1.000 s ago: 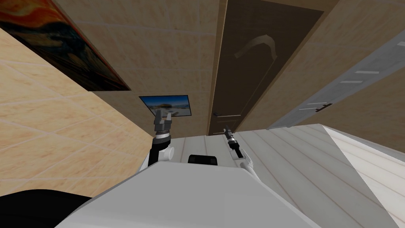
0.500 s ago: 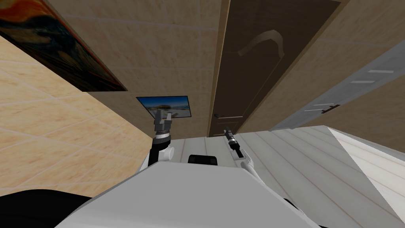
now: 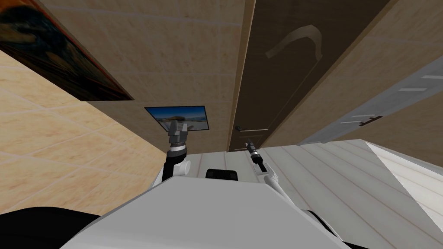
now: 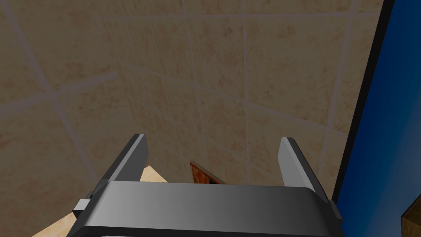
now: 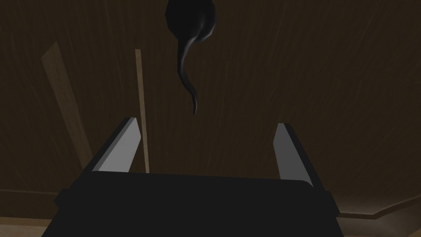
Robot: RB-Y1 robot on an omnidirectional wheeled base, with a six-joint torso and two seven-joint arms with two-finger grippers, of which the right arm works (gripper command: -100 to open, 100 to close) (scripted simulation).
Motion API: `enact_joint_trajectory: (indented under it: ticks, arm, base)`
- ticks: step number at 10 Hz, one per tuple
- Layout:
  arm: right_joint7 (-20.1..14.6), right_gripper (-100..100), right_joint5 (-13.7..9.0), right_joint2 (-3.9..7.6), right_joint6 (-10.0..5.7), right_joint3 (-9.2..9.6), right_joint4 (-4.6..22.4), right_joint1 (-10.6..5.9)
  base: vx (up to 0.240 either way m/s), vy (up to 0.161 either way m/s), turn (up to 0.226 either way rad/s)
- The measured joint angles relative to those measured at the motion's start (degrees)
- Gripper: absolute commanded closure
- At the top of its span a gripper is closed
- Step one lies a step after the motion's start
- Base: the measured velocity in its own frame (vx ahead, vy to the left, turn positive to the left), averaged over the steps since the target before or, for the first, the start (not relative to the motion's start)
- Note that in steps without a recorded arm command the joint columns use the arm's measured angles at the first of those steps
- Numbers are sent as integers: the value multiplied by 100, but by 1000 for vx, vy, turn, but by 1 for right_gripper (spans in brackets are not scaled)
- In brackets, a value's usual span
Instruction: Pull the door open
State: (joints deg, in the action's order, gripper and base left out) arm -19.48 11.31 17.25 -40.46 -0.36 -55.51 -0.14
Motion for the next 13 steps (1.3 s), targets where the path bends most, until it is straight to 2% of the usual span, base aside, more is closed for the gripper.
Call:
enact_joint_trajectory:
  ticks: [5, 6, 7, 8, 10, 11, 12, 13]
  arm:
    - [-176, -100, 44, 109, -146, -34, 601, -219]
    - [-182, -100, 45, 110, -151, -35, 613, -224]
    - [-197, -100, 4, 172, -221, -90, 735, -227]
    - [-210, -100, -30, 210, -270, -139, 758, -184]
    - [-279, -100, -133, 376, -385, -276, 861, -85]
    - [-279, -100, -178, 411, -482, -345, 1045, -125]
    - [-294, -100, -244, 487, -544, -437, 1063, -29]
    - [-302, -100, -295, 541, -633, -510, 1197, -26]
  base:
    - [118, 1, 14]
    - [160, 33, 187]
    - [192, 52, 157]
    - [195, 79, 160]
    - [167, 89, 194]
    - [185, 43, 266]
    - [185, 34, 167]
    - [181, 22, 164]
